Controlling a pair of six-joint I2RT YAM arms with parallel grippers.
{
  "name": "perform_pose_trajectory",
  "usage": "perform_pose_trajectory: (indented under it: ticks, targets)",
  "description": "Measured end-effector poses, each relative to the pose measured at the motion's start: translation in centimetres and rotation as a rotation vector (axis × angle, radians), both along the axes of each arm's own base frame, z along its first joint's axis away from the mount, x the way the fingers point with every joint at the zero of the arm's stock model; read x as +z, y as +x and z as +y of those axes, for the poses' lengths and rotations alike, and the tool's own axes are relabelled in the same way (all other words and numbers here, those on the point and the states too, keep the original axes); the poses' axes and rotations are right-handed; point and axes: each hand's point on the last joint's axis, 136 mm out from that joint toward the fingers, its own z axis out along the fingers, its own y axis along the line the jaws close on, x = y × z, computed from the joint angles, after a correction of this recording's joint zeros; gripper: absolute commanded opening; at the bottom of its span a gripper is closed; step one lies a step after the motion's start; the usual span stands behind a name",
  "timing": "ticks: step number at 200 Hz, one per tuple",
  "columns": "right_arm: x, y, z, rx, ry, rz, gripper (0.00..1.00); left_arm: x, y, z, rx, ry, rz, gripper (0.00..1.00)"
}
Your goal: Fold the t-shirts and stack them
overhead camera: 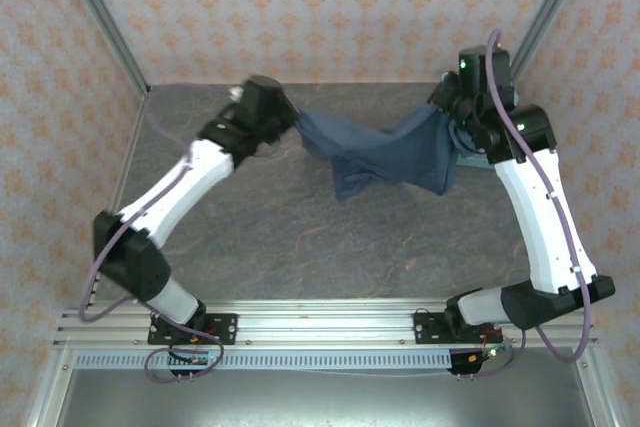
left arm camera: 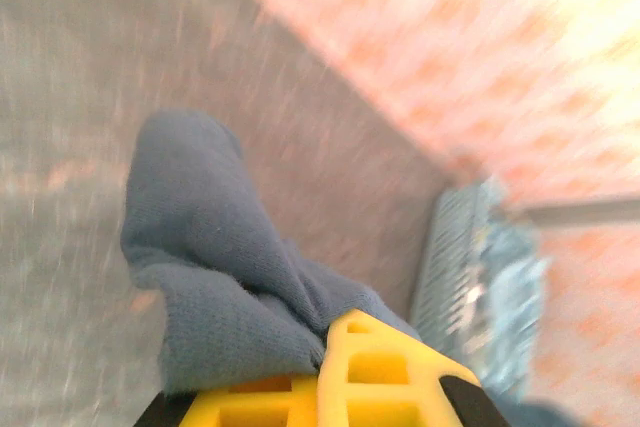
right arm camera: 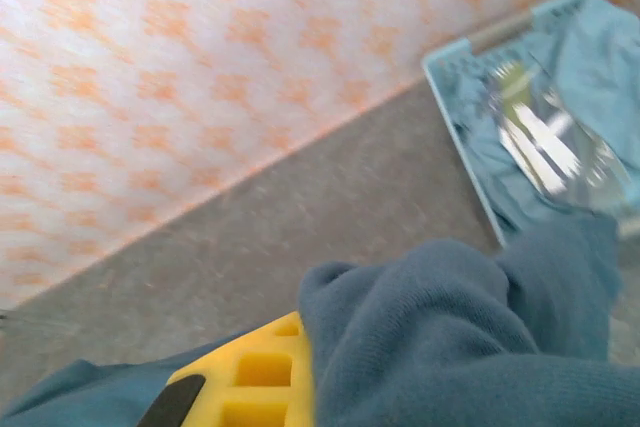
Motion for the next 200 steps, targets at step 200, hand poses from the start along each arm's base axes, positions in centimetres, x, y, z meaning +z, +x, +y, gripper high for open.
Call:
perform_pose_trajectory:
  ticks: [200]
  targets:
    - [-1.8, 0.1, 8.4, 0.406, 0.220, 0.041, 0.00, 17.6, -10.1, 16.3, 0.271, 0.029, -0.337, 0.00]
